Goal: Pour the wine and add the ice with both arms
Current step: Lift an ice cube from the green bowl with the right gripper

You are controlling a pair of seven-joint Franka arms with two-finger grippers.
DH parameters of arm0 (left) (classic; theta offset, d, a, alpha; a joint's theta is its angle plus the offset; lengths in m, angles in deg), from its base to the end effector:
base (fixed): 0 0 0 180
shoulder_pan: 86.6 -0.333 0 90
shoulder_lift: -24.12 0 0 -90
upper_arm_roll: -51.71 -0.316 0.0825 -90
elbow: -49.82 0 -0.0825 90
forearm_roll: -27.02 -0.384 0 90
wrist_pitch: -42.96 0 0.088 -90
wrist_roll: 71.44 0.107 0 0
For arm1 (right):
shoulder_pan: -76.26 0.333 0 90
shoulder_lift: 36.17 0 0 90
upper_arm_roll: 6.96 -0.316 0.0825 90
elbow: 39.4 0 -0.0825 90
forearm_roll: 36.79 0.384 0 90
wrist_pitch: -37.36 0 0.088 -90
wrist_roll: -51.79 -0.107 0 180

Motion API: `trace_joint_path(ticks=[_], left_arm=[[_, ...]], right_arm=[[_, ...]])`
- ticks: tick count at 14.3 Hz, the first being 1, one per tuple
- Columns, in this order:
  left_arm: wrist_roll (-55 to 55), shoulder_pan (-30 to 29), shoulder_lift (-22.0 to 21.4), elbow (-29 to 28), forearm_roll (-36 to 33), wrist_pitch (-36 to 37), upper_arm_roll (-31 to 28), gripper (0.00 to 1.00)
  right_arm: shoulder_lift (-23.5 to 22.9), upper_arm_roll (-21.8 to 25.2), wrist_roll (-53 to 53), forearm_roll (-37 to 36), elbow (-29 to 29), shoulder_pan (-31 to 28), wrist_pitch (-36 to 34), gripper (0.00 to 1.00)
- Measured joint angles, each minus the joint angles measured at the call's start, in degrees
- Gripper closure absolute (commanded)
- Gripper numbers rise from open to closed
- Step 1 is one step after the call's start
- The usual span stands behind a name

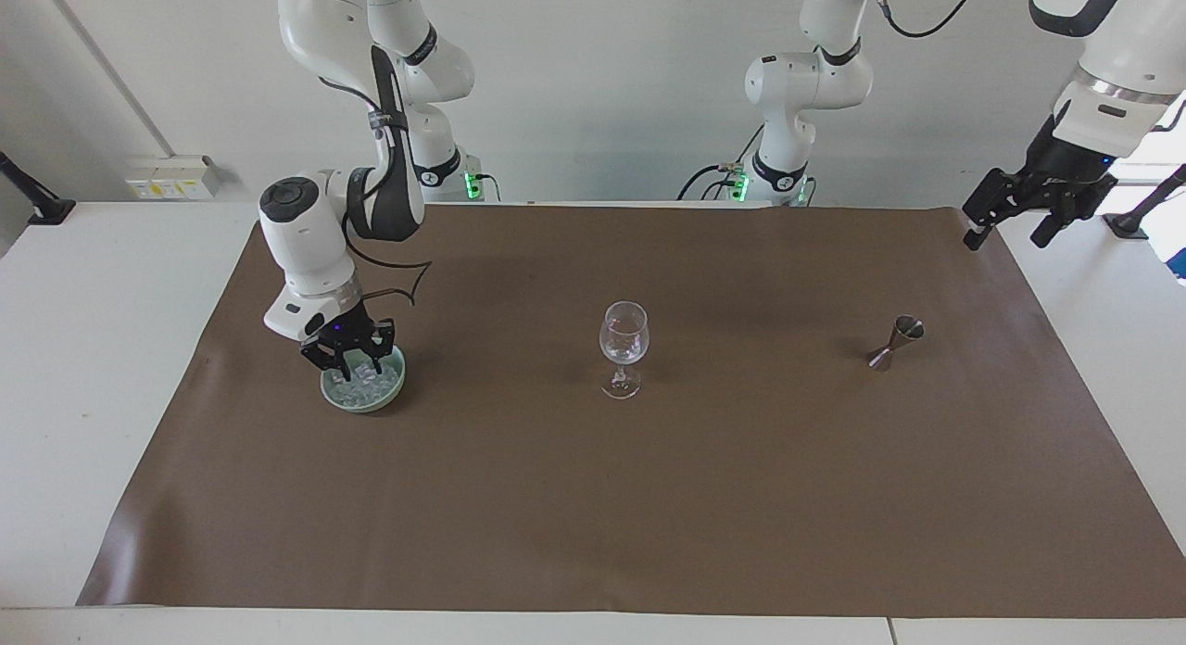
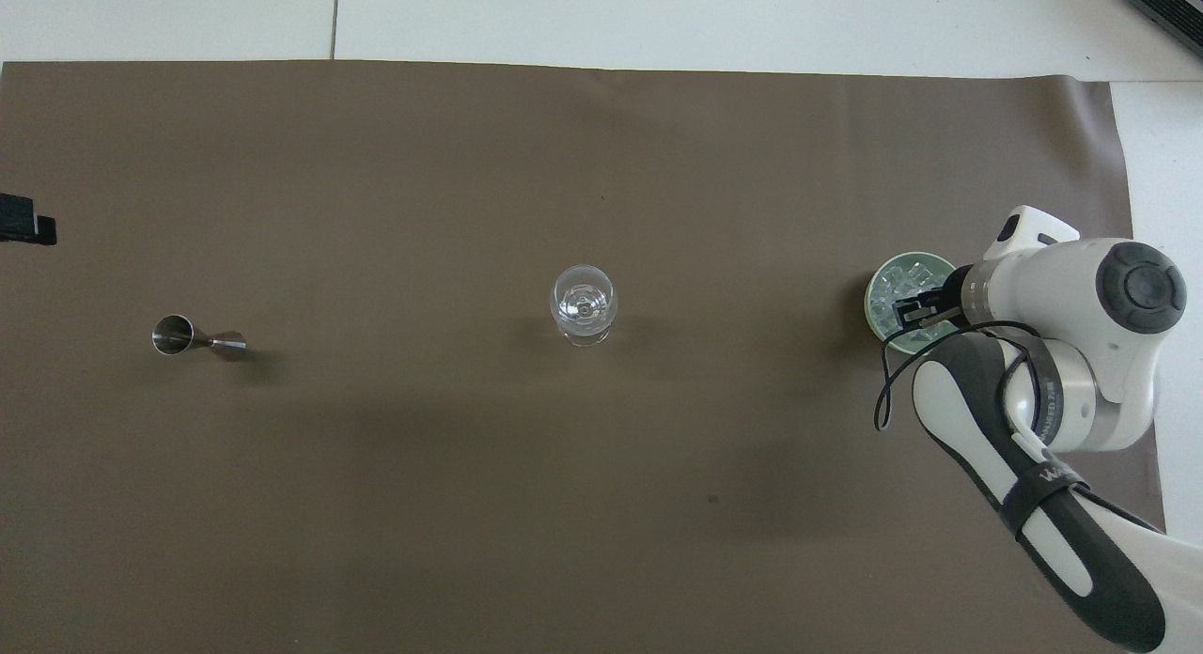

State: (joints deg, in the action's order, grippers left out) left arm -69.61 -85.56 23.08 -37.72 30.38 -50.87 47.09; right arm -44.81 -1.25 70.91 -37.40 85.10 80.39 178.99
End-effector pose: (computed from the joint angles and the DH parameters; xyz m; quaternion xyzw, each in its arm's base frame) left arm 0.5552 0.0293 0.6615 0.9974 0.0154 0.0652 0.0270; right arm 0.5683 -0.0149 0.3382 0.9847 0.1570 0.0712 0.0242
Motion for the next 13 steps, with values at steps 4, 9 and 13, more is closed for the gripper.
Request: trace_joint_path(ticks=[4,9,13], left_arm=[[0.0,-2.0,0.1,5.4,0.0,7.9,3.5,0.00],[0.0,-2.3,-0.3,6.7,0.0,11.0,5.1,0.00],[0.0,-3.4,-0.6,5.9,0.0,11.6,6.5,0.00]], right_arm=[[-0.2,0.0,0.0,0.0,0.0,0.0,0.0,0.92],[-0.2,0.0,0.0,0.0,-0.2,0.0,-1.0,0.94],[2.0,0.0,0.0,0.1,-3.5,0.0,-8.9,1.00]])
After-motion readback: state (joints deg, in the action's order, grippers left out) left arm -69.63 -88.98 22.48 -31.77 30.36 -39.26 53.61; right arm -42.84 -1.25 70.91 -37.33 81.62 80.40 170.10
